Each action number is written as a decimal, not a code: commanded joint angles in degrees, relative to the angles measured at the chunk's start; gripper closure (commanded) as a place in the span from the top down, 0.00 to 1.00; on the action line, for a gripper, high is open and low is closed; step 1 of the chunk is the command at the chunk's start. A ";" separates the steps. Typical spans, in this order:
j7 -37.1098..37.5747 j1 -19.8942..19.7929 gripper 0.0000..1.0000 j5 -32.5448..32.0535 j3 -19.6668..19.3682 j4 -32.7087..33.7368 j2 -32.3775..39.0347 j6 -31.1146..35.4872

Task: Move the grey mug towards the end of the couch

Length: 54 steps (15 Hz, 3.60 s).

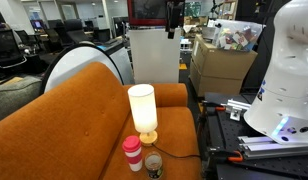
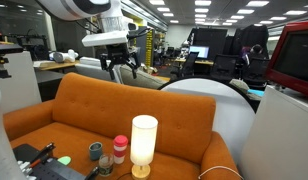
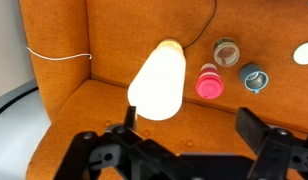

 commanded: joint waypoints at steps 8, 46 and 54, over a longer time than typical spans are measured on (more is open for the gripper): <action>-0.22 12.62 1.00 6.29 9.38 -2.34 19.00 7.82; -21.27 10.04 1.00 29.31 20.38 13.03 47.57 24.69; -16.61 9.11 1.00 21.55 23.27 22.54 66.29 30.14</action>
